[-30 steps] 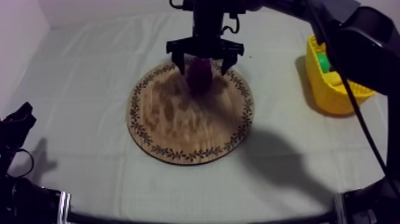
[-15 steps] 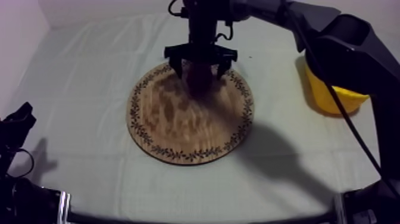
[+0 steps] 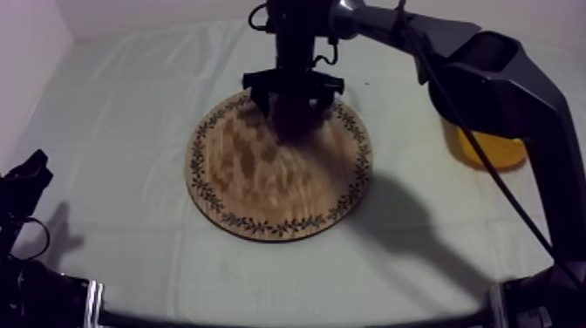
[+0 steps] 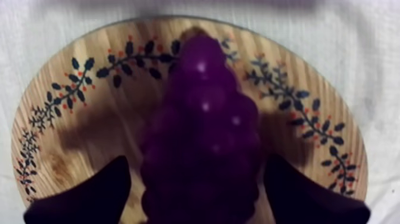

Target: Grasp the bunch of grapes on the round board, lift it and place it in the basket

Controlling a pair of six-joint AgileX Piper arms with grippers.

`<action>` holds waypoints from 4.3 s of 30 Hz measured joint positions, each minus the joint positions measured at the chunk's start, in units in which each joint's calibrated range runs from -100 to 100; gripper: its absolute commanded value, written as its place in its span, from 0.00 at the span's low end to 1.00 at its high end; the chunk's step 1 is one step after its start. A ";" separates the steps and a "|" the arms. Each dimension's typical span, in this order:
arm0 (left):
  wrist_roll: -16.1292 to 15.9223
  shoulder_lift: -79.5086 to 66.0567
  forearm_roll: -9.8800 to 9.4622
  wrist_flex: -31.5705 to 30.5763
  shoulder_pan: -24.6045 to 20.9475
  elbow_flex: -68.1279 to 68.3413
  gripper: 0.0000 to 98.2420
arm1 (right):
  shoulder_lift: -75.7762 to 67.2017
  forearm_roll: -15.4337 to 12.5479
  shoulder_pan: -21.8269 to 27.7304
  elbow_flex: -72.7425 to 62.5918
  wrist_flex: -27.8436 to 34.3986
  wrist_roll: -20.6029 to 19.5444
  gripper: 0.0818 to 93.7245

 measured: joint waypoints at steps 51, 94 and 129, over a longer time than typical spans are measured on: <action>0.00 0.00 0.00 0.00 0.00 0.00 0.00 | -30.73 2.78 0.23 15.03 0.49 9.48 0.42; 0.00 0.00 0.00 0.00 0.00 0.00 0.00 | -46.93 10.84 29.21 49.29 -9.35 23.89 0.48; 0.00 0.00 0.00 0.00 0.00 0.00 0.00 | -58.98 4.07 31.91 61.04 -20.62 25.42 0.70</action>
